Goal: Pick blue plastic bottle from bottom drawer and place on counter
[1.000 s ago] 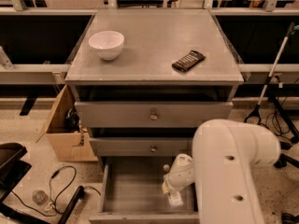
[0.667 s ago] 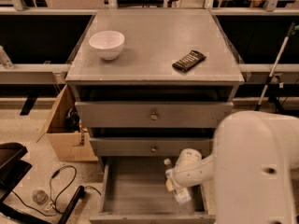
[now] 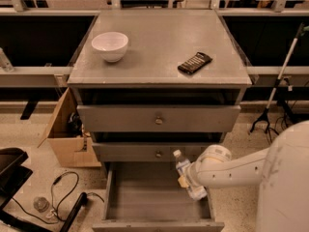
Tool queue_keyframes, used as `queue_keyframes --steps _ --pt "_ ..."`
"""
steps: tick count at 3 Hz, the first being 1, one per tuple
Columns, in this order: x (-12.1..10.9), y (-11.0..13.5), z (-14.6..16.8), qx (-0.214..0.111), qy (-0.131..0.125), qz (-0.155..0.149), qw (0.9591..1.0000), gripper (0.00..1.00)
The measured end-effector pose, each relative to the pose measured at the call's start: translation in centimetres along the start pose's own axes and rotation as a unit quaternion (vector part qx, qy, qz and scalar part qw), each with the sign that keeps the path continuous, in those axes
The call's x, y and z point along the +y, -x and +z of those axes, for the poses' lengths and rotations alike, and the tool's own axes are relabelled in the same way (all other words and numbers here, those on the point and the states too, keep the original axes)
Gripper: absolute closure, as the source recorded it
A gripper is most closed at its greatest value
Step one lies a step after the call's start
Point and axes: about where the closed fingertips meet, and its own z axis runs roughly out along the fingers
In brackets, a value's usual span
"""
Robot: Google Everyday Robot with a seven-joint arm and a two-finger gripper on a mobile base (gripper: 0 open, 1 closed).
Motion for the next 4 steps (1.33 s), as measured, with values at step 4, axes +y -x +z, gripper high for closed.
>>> queue_keyframes --steps 4 --pt "0.4 4.0 -6.3 -0.058 0.011 0.000 0.9983 1.00"
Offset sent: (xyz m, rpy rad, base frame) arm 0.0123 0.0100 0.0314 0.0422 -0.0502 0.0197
